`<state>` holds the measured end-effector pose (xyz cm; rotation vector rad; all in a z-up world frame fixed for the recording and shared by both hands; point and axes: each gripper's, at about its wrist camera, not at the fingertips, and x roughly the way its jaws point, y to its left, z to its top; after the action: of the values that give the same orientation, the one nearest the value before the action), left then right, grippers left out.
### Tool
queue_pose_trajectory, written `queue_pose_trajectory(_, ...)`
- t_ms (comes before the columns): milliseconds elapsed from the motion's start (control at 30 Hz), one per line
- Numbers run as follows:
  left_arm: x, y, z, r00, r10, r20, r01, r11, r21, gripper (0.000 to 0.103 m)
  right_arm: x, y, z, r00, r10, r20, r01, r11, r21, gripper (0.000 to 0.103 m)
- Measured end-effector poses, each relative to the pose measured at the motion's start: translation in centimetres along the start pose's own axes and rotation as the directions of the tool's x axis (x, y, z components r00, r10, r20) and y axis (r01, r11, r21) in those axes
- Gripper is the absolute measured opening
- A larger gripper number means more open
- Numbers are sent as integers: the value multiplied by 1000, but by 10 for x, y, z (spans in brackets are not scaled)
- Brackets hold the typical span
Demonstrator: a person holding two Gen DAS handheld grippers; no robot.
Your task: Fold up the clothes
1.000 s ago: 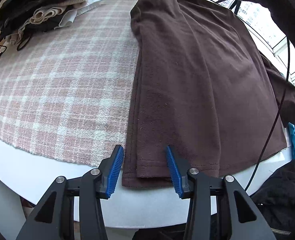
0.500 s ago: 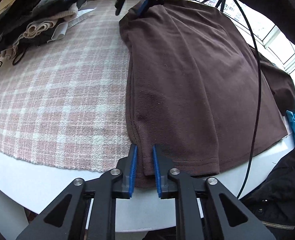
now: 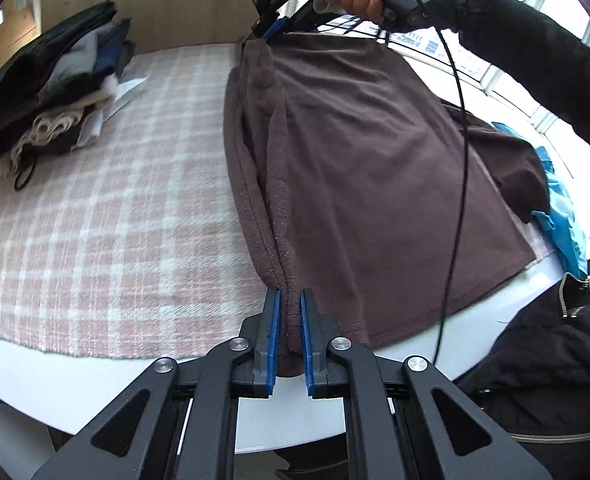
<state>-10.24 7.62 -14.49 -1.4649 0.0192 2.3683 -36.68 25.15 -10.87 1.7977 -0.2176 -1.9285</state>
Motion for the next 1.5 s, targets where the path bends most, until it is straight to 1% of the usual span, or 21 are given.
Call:
queue_pose_trajectory(200,6,-44,4,997,-77,-7,77,987,143,9,-22,-71,-20,1000,-15,22,13,996,89,8)
queue_pose_trajectory(300,7,-79,9,994,-95,-56,104,976,193,9,-15,-91,-25,1000,-19,9,18,996,92,10)
queue_pose_trajectory(367,20,-86,9,988,-125,-92,141,970,198,9,-11,-95,-25,996,-94,4,93,994,60,12)
queue_pose_trajectory(433,31,-94,10,985,-125,-122,149,965,217,9,-12,-97,-24,985,-171,31,171,985,18,12)
queue_pose_trajectory(500,40,-98,10,981,-128,-149,160,960,231,10,-19,-94,-24,971,-232,57,233,972,-16,17)
queue_pose_trajectory(567,49,-99,10,969,-151,-195,191,960,203,17,-28,-88,-23,960,-266,90,271,961,-46,20)
queue_pose_trajectory(633,49,-98,9,961,-179,-213,217,961,173,18,-36,-77,-20,970,-206,126,216,974,-71,27)
queue_pose_trajectory(700,41,-97,8,964,-169,-206,205,964,169,18,-30,-66,-13,971,-198,135,213,971,-109,53)
queue_pose_trajectory(733,35,-94,7,968,-154,-197,188,967,169,21,-24,-60,-8,969,-206,134,223,966,-130,55)
queue_pose_trajectory(800,22,-81,5,979,-118,-167,141,980,138,24,-13,-47,1,966,-222,132,243,954,-173,55)
queue_pose_trajectory(867,12,-63,3,987,-80,-143,93,992,85,27,4,-44,9,965,-244,94,258,948,-185,55)
queue_pose_trajectory(933,11,-47,1,989,-65,-135,69,997,24,27,16,-48,12,977,-204,56,210,964,-163,54)
queue_pose_trajectory(967,13,-44,1,989,-58,-136,61,998,17,27,20,-51,12,983,-176,44,181,972,-150,46)
queue_pose_trajectory(1000,16,-41,1,989,-51,-137,53,999,10,26,22,-53,12,987,-154,36,158,978,-137,25)
queue_pose_trajectory(1100,30,-49,1,987,-42,-156,52,997,58,26,16,-60,8,992,-112,48,117,987,-109,11)
queue_pose_trajectory(1167,46,-58,-2,981,-23,-194,43,994,101,26,-1,-65,-3,993,-81,91,91,989,-113,10)
queue_pose_trajectory(1233,52,-61,-4,979,-14,-206,39,992,121,26,-5,-77,-11,991,-99,93,106,991,-83,10)
queue_pose_trajectory(1367,46,-49,-2,976,-31,-215,47,996,70,30,-3,-81,-14,986,-154,69,160,982,-102,21)
queue_pose_trajectory(1433,41,-40,1,977,-23,-212,30,999,32,30,-19,-77,-13,979,-160,129,175,978,-113,22)
queue_pose_trajectory(1467,39,-36,3,978,-22,-207,26,1000,15,34,-27,-73,-12,969,-179,172,201,972,-123,23)
queue_pose_trajectory(1500,40,-32,4,978,-12,-210,12,1000,-2,37,-33,-69,-11,961,-188,202,218,966,-137,28)
